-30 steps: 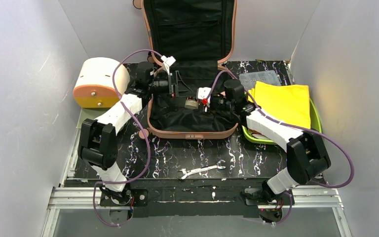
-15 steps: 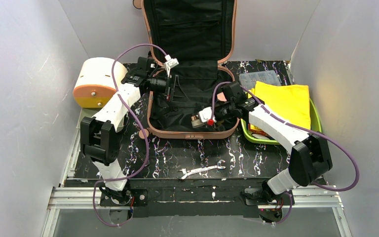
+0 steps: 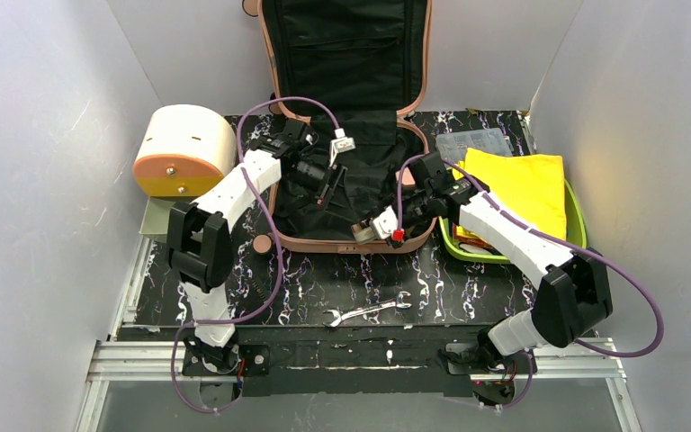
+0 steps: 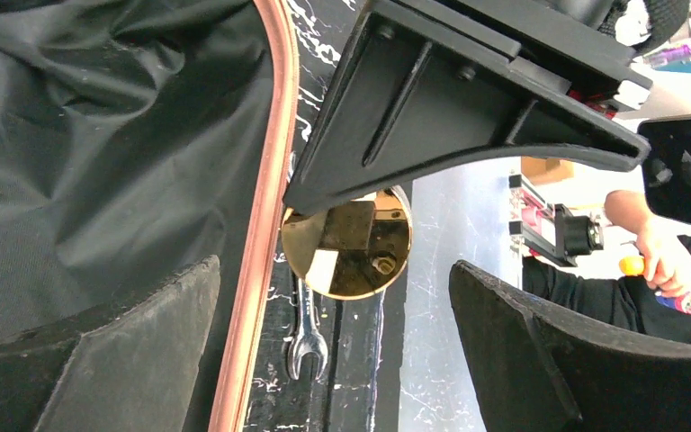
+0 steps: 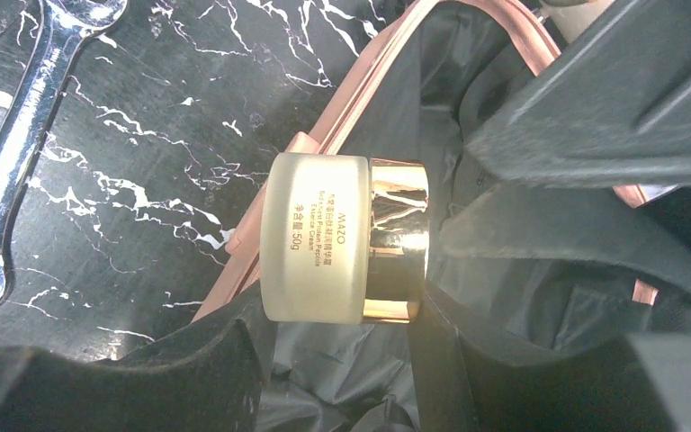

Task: Open, take out, and arrange the luggage
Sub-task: Pass from the right arm to the left

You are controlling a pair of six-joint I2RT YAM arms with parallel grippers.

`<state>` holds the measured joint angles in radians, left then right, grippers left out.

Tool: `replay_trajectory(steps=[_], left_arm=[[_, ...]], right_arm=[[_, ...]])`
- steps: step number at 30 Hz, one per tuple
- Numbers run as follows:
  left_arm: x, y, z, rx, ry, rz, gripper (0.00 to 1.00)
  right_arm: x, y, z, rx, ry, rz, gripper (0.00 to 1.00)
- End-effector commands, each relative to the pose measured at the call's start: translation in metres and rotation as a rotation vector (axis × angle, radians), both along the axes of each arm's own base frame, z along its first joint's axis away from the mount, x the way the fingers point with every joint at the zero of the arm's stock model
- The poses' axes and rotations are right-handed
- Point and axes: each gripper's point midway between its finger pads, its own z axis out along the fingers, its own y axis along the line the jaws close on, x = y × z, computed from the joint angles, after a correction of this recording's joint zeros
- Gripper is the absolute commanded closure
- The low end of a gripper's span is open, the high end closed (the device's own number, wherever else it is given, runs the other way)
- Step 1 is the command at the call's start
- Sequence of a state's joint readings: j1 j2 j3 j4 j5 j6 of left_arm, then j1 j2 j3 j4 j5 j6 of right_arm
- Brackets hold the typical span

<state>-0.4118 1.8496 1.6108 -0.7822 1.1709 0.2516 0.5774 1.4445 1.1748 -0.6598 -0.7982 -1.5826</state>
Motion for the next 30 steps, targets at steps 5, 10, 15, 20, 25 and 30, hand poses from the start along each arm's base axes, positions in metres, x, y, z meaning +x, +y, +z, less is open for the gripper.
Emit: replay_trajectory(steps=[5,10,15,20,25,30], left_arm=[[-0.016,-0.014,0.007,-0.039,0.038,-0.078,0.02],[-0.020,-0.020,0.004,-0.041,0.055,-0.095,0.02],[-0.023,-0.024,0.003,-0.046,0.080,-0.108,0.08],[-0.025,-0.026,0.003,-0.058,0.096,-0.119,0.14],[-0.033,-0.030,0.009,-0.093,0.142,-0.143,0.39],[-0.034,-0.032,0.009,-0.094,0.147,-0.149,0.34]], right_arm=[[-0.030,0.006,0.034,0.113,-0.052,0.162,0.59],[-0.028,0.004,0.031,0.111,-0.063,0.152,0.58],[-0.029,0.004,0.031,0.113,-0.064,0.153,0.57],[-0.030,0.004,0.030,0.114,-0.060,0.158,0.57],[-0.028,0.004,0.026,0.108,-0.063,0.154,0.56],[-0.029,0.004,0.024,0.106,-0.058,0.157,0.55]])
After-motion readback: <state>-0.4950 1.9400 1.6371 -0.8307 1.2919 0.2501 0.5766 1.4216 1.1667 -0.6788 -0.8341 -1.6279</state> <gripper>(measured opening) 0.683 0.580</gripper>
